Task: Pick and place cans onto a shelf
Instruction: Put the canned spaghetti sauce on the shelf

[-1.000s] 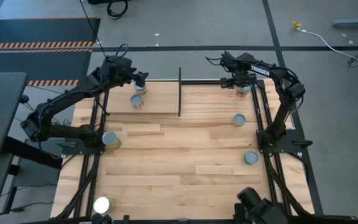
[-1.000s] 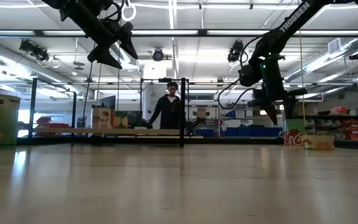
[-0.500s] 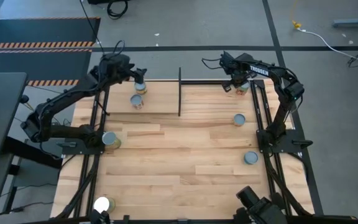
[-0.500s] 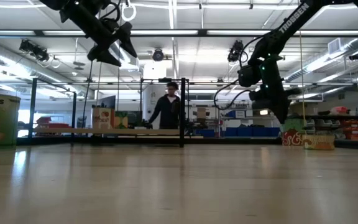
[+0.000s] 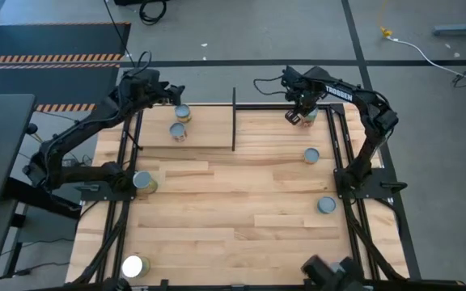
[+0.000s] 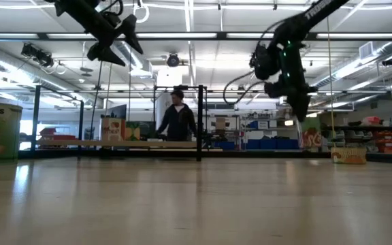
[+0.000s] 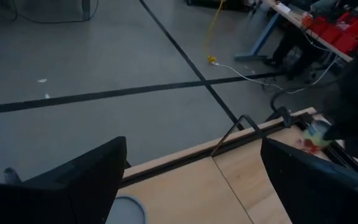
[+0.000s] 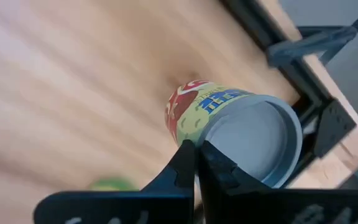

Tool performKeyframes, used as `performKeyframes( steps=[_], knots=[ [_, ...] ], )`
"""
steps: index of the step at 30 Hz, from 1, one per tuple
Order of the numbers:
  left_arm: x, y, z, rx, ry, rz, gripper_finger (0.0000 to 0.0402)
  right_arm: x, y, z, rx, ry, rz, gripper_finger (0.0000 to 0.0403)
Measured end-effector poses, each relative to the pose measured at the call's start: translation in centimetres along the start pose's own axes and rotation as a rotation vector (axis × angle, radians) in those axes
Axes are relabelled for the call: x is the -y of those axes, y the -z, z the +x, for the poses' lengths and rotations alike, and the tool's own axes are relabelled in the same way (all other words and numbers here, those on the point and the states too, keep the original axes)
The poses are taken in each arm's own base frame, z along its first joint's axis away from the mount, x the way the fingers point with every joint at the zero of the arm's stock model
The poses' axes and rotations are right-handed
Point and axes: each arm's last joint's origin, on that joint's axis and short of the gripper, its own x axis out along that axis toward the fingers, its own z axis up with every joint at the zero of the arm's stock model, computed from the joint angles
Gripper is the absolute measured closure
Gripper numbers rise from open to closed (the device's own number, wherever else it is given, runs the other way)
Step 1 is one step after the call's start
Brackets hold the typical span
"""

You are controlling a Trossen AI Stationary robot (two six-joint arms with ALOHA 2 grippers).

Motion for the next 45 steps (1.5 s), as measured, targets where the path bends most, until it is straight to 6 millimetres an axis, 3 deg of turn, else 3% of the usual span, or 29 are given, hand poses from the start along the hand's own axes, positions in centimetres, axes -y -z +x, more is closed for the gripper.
performKeyframes(
  steps=[6, 13, 18, 22, 27, 32, 37, 41, 45],
  knots=[
    [-0.7, 0.0, -1.6, -0.020, -0.031, 0.030, 0.0026, -6.7, 2.3, -7.1, 0.055, -0.050, -0.168, 0.0397],
    [-1.0, 1.2, -2.1, -0.144, -0.052, 0.120, 0.0026, -14.7, 5.7, -16.4, 0.393, -0.158, -0.315, 0.0398],
    [-0.8, 1.7, -2.4, -0.211, 0.018, 0.143, 0.0026, -17.0, 7.3, -20.6, 0.680, -0.155, -0.289, 0.0398],
    [0.0, 2.3, -3.7, -0.270, 0.158, 0.221, 0.0026, -18.5, 6.5, -22.1, 0.881, -0.212, -0.322, 0.0398],
    [1.2, 2.8, -6.5, -0.277, 0.328, 0.298, 0.0026, -21.5, 2.6, -22.2, 1.110, -0.347, -0.496, 0.0398],
    [0.4, 3.5, -10.0, -0.289, 0.275, 0.240, 0.0026, -23.6, -1.2, -20.4, 1.105, -0.413, -0.608, 0.0398],
    [-0.4, 3.8, -12.4, -0.269, 0.283, 0.236, 0.0026, -24.4, -4.7, -17.7, 1.041, -0.302, -0.734, 0.0398],
    [-0.6, 3.9, -13.7, -0.254, 0.386, 0.255, 0.0026, -23.9, -7.7, -15.4, 1.017, -0.217, -0.782, 0.0397],
    [-0.6, 4.0, -14.4, -0.255, 0.456, 0.237, 0.0026, -23.4, -10.5, -11.7, 0.937, -0.137, -0.797, 0.0396]
  ],
)
